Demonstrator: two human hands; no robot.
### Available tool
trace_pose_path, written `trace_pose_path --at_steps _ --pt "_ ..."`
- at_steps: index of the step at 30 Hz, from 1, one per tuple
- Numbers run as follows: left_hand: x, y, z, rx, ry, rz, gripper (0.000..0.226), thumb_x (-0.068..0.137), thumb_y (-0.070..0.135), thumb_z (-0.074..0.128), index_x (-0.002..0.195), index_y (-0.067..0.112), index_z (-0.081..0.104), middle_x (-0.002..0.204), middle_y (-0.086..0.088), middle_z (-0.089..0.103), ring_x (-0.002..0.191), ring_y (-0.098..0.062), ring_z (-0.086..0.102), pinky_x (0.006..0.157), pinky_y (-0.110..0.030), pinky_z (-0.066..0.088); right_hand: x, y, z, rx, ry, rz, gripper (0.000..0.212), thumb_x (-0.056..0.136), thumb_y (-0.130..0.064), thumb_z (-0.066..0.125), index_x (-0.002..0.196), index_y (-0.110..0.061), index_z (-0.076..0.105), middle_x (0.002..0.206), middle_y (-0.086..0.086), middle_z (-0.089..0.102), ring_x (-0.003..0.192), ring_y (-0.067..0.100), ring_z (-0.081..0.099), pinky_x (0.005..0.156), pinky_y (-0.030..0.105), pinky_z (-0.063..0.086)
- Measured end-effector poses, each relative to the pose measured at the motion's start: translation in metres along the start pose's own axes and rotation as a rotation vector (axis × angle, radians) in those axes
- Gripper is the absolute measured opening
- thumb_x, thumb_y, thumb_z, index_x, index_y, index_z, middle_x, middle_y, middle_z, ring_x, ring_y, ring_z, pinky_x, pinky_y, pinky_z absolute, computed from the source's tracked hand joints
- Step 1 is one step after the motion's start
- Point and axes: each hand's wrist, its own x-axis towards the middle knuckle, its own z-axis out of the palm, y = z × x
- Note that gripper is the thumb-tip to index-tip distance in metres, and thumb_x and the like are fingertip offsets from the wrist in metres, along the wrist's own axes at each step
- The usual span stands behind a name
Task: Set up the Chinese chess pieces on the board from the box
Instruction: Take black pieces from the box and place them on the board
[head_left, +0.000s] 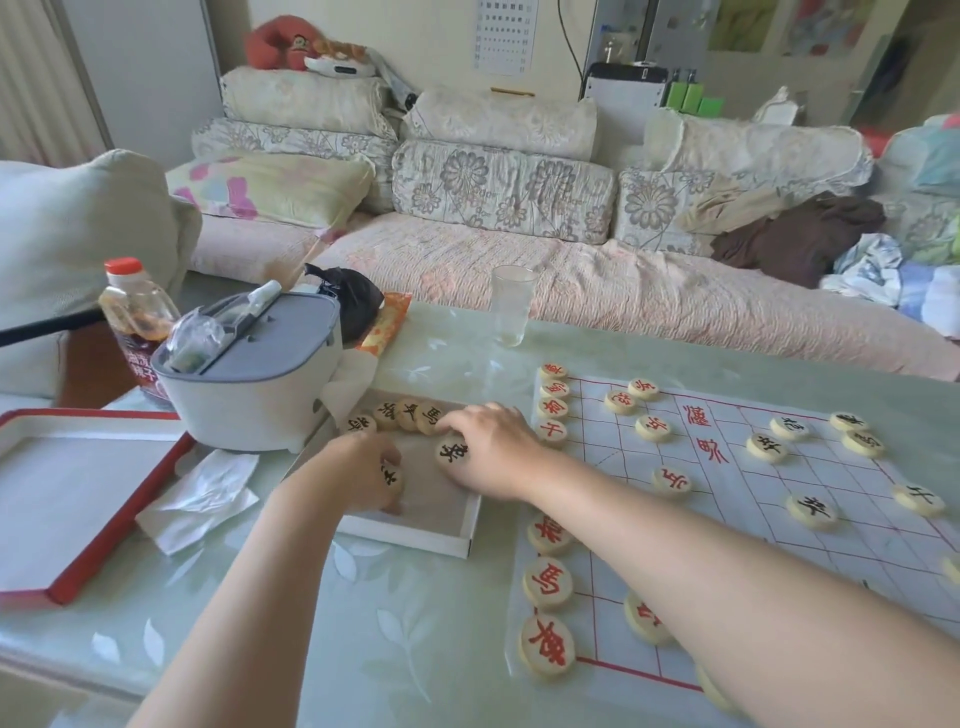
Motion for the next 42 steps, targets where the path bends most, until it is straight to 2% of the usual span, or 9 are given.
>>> trace_pose_path --at_steps 6,11,16,21,26,29,32,37,42 --pt "0.003 0.017 0.003 -0.038 0.163 0.029 0.053 0.075 0.043 0.072 0.123 0.024 0.059 0.122 -0.002 0.059 0.109 -0.022 0.055 0.084 -0.027 0.043 -0.022 0.015 -0.021 0.186 0.127 0.003 0.057 0.081 -0.028 0.076 0.134 -0.02 0.057 0.126 0.003 0.059 0.114 0.021 0.057 0.097 0.028 0.042" --pt "-0.004 0.061 0.0 -0.273 0.328 0.184 0.049 0.074 0.03 0.078 0.12 0.021 0.063 0.111 -0.002 0.052 0.097 -0.019 0.051 0.08 -0.025 0.038 -0.055 0.047 -0.04 0.199 0.172 0.057 0.052 0.085 -0.031 0.074 0.133 -0.017 0.058 0.127 0.001 0.056 0.116 0.017 0.055 0.093 0.024 0.039" --pt "-0.009 0.111 0.017 -0.323 0.301 0.342 0.046 0.078 0.029 0.076 0.12 0.023 0.061 0.119 -0.001 0.05 0.092 -0.017 0.052 0.079 -0.023 0.038 -0.1 0.091 -0.06 0.144 0.187 0.174 0.049 0.088 -0.038 0.071 0.132 -0.018 0.059 0.128 0.0 0.054 0.118 0.018 0.053 0.093 0.024 0.037" --pt "-0.016 0.155 0.035 -0.368 0.252 0.407 0.047 0.076 0.031 0.077 0.12 0.026 0.061 0.108 0.005 0.055 0.092 -0.016 0.058 0.071 -0.021 0.042 -0.155 0.139 -0.076 0.167 0.218 0.34 0.047 0.088 -0.044 0.068 0.13 -0.024 0.06 0.126 -0.003 0.053 0.118 0.016 0.052 0.097 0.028 0.04" --pt "-0.033 0.205 0.061 -0.415 0.208 0.431 0.055 0.076 0.04 0.075 0.124 0.035 0.048 0.112 0.016 0.056 0.085 -0.003 0.059 0.064 -0.017 0.045 -0.216 0.188 -0.096 0.19 0.264 0.461 0.037 0.088 -0.042 0.067 0.122 -0.026 0.064 0.119 -0.005 0.057 0.112 0.015 0.056 0.096 0.03 0.044" --pt "-0.045 0.244 0.076 -0.435 0.189 0.465 0.05 0.079 0.042 0.072 0.121 0.037 0.046 0.11 0.019 0.056 0.087 0.004 0.057 0.059 -0.019 0.046 -0.256 0.217 -0.109 0.216 0.316 0.524 0.046 0.09 -0.036 0.067 0.133 -0.026 0.057 0.125 -0.008 0.053 0.114 0.012 0.054 0.092 0.023 0.038" --pt "-0.053 0.286 0.092 -0.504 0.165 0.502 0.043 0.08 0.036 0.073 0.118 0.03 0.054 0.11 0.012 0.058 0.09 0.001 0.057 0.066 -0.018 0.046 -0.294 0.243 -0.113 0.282 0.329 0.616 0.054 0.087 -0.035 0.071 0.137 -0.029 0.051 0.121 -0.009 0.052 0.102 0.01 0.053 0.087 0.022 0.035" --pt "-0.067 0.354 0.112 -0.503 0.088 0.602 0.039 0.079 0.038 0.071 0.114 0.032 0.055 0.11 0.013 0.055 0.092 -0.004 0.058 0.06 -0.018 0.048 -0.348 0.28 -0.116 0.378 0.398 0.748 0.038 0.079 -0.034 0.079 0.112 -0.029 0.062 0.113 -0.011 0.063 0.1 0.011 0.062 0.09 0.028 0.047" --pt "-0.077 0.399 0.119 -0.47 0.031 0.594 0.039 0.081 0.038 0.068 0.118 0.031 0.056 0.115 0.012 0.057 0.09 -0.008 0.06 0.061 -0.014 0.045 -0.384 0.291 -0.113 0.273 0.369 0.813 0.031 0.076 -0.054 0.075 0.085 -0.028 0.061 0.094 -0.016 0.065 0.092 0.008 0.061 0.075 0.025 0.045"
